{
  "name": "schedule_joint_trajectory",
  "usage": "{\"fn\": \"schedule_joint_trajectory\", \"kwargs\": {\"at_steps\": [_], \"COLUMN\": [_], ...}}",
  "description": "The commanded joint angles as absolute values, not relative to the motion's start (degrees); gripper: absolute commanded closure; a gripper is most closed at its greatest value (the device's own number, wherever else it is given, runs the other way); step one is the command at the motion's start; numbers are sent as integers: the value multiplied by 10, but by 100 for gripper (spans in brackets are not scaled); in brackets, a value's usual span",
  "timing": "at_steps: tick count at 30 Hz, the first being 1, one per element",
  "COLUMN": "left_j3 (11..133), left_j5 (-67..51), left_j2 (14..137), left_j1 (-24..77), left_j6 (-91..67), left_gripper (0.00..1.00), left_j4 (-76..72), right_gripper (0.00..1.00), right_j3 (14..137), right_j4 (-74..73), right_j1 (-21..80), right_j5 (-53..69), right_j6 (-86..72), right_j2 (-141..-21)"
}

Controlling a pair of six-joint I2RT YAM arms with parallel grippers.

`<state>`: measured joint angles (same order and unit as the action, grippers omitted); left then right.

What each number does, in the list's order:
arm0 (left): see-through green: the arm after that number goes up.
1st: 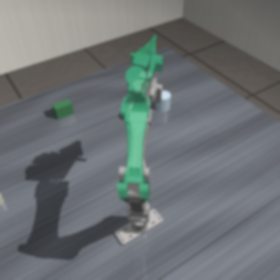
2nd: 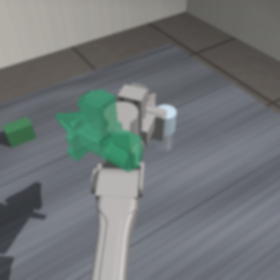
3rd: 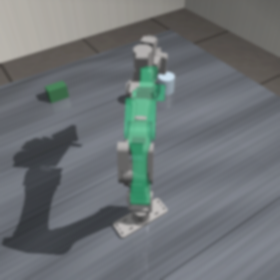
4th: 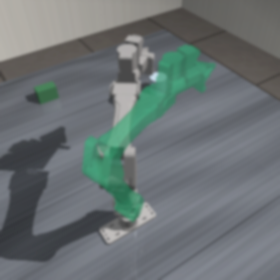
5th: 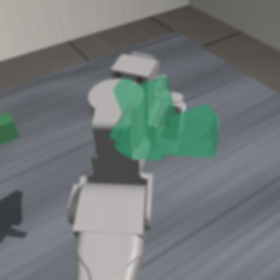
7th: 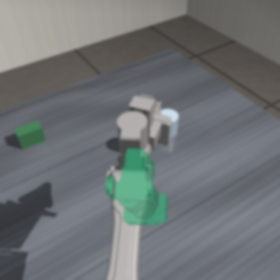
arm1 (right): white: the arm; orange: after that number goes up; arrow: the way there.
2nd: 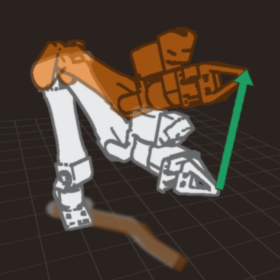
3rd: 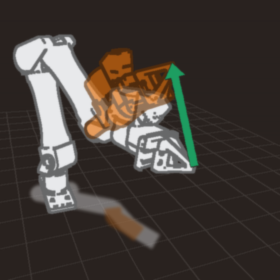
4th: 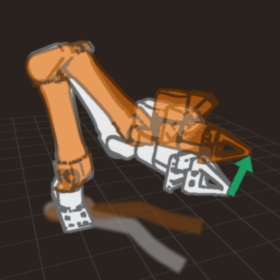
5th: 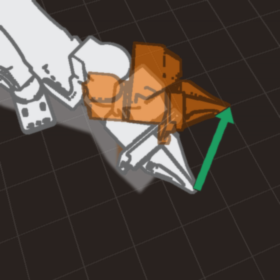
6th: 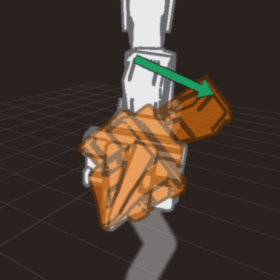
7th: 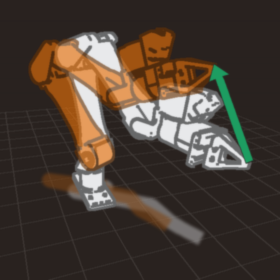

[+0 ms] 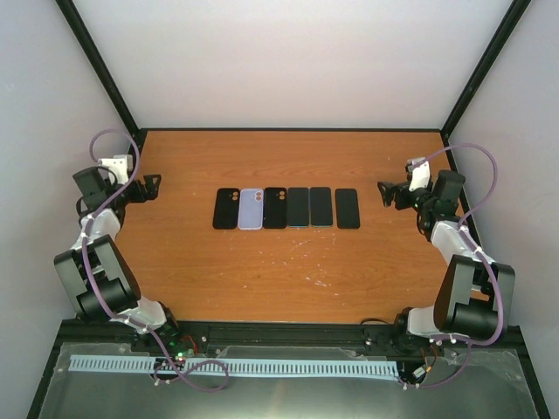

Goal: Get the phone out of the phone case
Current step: Reset both arms

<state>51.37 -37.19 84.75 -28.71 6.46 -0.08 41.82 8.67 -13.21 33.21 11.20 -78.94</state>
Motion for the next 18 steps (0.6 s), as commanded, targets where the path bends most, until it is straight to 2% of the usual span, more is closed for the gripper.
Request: {"fn": "schedule_joint_trajectory", "kwargs": {"at_steps": [1,8,11,14,18], "left_j3": [507,419,354,291,234], "left_j5": [-371,-359,-306,-240,-170], "left_j2": [839,833,822,818,820], "left_j1": [-288,-284,-269,-232,-198], "left_j6": [79,24,-26,-51,-75], "left_gripper": [0,0,0,0,0], "left_j4": [-31,-157,-270,-382,-477], "right_gripper": [0,0,0,0,0], "right_j3": [409,357,319,312,274], "right_j4": [118,216,306,326,415], "right_j1": [-136,-136,-130,-118,-103], "right_j5": [338,343,306,245,228], "right_j6": [117,111,67,25,-7], "right_j2": [-800,-809,-806,-807,-813]}}
